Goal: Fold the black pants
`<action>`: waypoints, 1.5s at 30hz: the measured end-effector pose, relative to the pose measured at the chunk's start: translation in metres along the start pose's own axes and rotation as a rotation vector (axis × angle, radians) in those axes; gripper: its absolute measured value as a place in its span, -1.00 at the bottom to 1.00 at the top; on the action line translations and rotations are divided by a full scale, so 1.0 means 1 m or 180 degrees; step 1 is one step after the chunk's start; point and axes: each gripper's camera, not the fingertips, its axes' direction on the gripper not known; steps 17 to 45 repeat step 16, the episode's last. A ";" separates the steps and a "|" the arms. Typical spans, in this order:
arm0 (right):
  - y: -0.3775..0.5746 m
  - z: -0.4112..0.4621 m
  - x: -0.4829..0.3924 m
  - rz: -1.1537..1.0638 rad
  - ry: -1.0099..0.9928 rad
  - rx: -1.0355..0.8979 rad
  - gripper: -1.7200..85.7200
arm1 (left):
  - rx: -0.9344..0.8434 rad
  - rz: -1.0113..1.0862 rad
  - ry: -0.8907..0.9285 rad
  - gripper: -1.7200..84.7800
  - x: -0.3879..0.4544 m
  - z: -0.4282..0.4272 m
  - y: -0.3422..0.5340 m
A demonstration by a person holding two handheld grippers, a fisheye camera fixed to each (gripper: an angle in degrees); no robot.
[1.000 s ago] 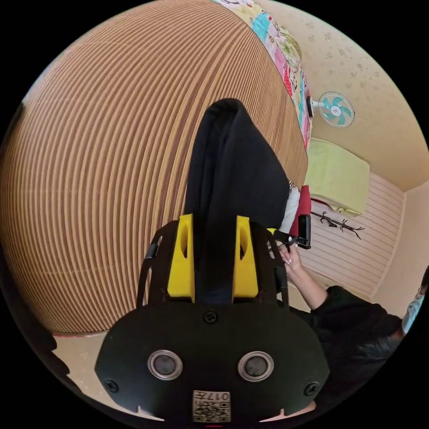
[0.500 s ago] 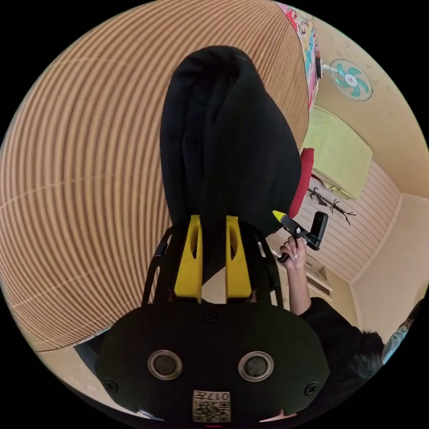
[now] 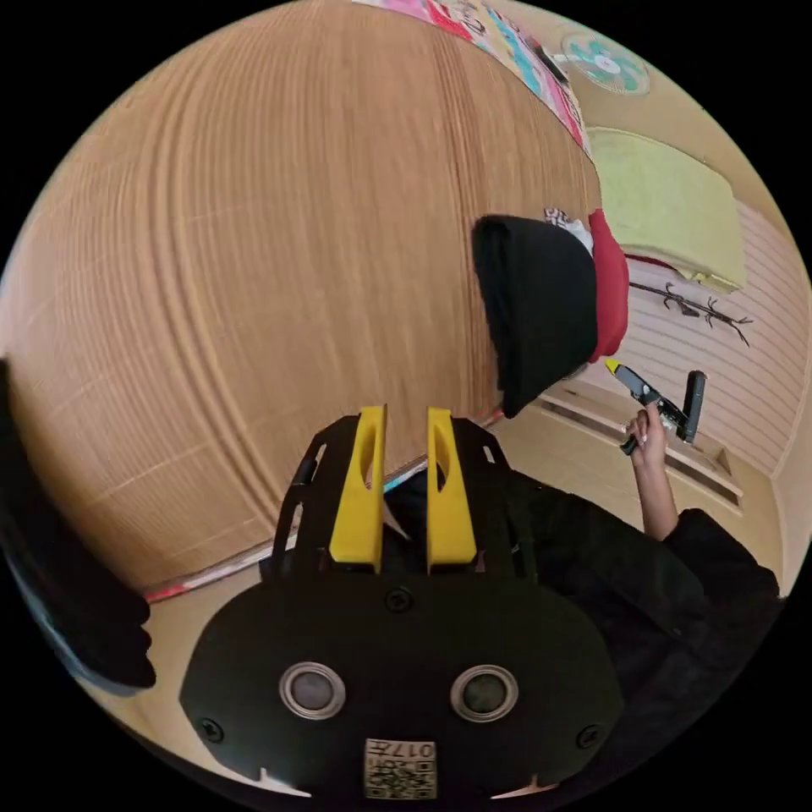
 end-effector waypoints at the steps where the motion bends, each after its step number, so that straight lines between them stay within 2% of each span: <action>1: 0.000 0.002 -0.020 -0.0054 -0.0052 -0.0025 -0.91 | 0.0360 -0.0284 -0.0193 -0.77 -0.037 -0.039 0.035; 2: -0.001 0.003 -0.030 -0.0090 -0.0100 -0.0038 -0.92 | 0.0544 -0.0433 -0.0272 -0.76 -0.055 -0.058 0.054; 4: -0.012 0.006 -0.070 -0.0189 -0.0310 -0.0062 -0.93 | 0.1253 -0.0997 -0.0542 -0.74 -0.112 -0.124 0.130; 8: -0.037 0.007 -0.133 -0.0347 -0.0632 -0.0080 -0.94 | 0.1910 -0.1517 -0.0871 -0.68 -0.163 -0.166 0.208; 12: -0.054 0.004 -0.200 -0.0500 -0.0925 -0.0070 -0.94 | 0.1774 -0.1583 -0.0137 -0.65 -0.200 -0.124 0.206; 15: -0.056 0.004 -0.228 -0.0572 -0.1091 -0.0104 -0.94 | 0.1634 -0.1960 -0.0447 -0.74 -0.196 -0.098 0.203; 16: -0.055 0.004 -0.233 -0.0573 -0.1131 -0.0125 -0.94 | 0.1636 -0.2025 -0.0378 -0.77 -0.195 -0.094 0.207; 45: -0.055 0.004 -0.233 -0.0573 -0.1131 -0.0125 -0.94 | 0.1636 -0.2025 -0.0378 -0.77 -0.195 -0.094 0.207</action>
